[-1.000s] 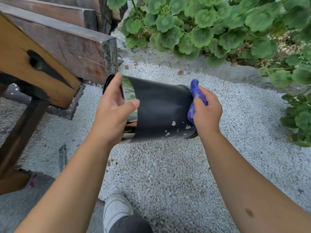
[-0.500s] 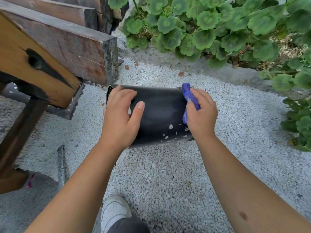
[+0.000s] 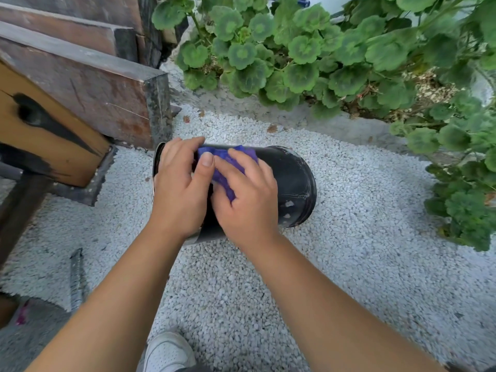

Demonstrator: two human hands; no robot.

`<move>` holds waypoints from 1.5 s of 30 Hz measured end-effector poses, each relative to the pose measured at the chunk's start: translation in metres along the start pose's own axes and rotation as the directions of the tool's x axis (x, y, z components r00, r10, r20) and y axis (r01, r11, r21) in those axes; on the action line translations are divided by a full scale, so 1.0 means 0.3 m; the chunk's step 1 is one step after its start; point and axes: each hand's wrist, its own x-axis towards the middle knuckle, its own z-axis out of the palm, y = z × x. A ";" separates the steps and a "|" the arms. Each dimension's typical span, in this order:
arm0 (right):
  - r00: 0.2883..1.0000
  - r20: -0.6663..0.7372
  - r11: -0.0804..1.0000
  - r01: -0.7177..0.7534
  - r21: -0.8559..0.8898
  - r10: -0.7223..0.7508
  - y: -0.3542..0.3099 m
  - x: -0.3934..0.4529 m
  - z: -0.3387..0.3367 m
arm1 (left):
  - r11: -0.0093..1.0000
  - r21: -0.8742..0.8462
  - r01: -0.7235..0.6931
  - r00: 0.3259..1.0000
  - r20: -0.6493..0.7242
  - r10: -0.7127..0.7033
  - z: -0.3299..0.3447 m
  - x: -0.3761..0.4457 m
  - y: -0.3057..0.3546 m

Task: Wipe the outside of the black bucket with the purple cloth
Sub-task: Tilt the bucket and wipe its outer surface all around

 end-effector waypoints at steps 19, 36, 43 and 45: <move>0.955 -0.078 0.955 -0.292 -0.048 0.288 0.305 -0.003 -0.075 | 0.999 0.002 0.039 0.951 -0.306 -0.037 -0.031 -0.003 -0.035; 0.946 -0.068 0.945 -0.311 0.103 0.318 0.161 0.016 -0.047 | 0.984 -0.001 -0.179 0.984 0.022 0.179 0.001 -0.037 -0.098; 0.995 -0.084 0.995 -0.041 0.087 0.048 -0.013 -0.010 0.046 | 0.979 -0.072 -0.193 0.980 -0.059 0.189 0.016 -0.015 -0.097; 0.995 -0.103 0.998 0.011 0.055 -0.005 0.015 -0.010 0.054 | 0.985 -0.069 -0.157 0.987 -0.046 0.154 0.013 -0.010 -0.098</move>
